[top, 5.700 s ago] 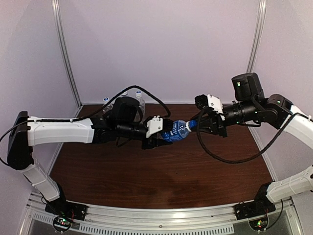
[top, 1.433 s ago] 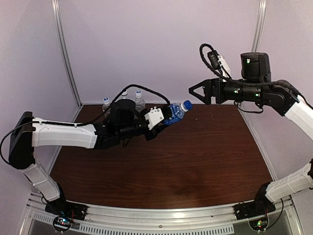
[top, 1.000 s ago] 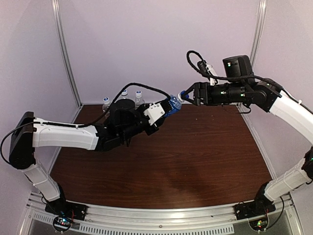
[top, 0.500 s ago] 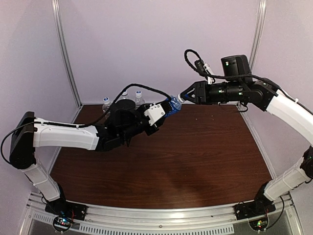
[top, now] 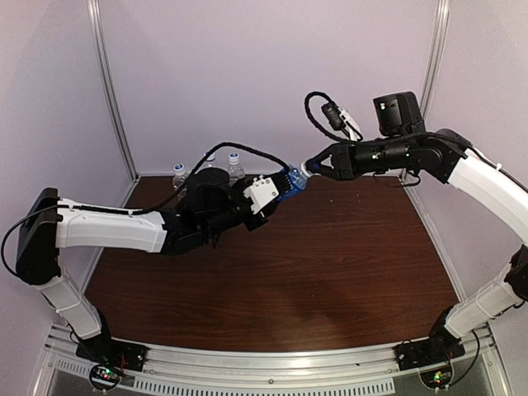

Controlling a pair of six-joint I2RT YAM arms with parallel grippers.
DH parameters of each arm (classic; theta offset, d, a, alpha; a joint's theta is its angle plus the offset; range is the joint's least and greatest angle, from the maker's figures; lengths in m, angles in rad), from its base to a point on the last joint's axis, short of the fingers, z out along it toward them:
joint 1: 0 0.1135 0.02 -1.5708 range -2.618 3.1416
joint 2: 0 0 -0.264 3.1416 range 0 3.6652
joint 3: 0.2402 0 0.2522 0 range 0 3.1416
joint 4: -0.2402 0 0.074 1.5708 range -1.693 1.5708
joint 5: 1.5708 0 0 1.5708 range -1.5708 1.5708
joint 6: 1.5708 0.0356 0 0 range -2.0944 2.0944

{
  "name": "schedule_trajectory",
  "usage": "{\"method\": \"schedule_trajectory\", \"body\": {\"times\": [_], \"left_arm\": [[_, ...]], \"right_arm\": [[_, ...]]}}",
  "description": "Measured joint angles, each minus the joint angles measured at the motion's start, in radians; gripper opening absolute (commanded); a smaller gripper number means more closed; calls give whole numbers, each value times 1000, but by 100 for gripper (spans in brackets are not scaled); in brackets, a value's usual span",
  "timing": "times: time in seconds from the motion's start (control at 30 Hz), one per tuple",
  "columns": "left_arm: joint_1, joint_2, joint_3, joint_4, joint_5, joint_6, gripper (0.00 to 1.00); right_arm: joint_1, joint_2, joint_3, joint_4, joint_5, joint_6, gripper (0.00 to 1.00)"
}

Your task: Unscrew the bottle caps

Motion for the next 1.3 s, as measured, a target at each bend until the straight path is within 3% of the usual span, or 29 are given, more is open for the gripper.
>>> {"method": "schedule_trajectory", "body": {"times": [0.33,0.6,1.0,1.3], "left_arm": [[0,-57,20,-254,427,19,32],[0,-47,63,-429,579,57,32],[5,-40,77,-352,549,40,32],[100,-43,10,-418,462,23,32]], "right_arm": [[111,-156,-76,-237,-15,-725,0],[194,-171,-76,-349,35,-998,0],[199,-261,-116,-252,74,-1032,0],[144,-293,-123,-176,179,-972,0]]}}
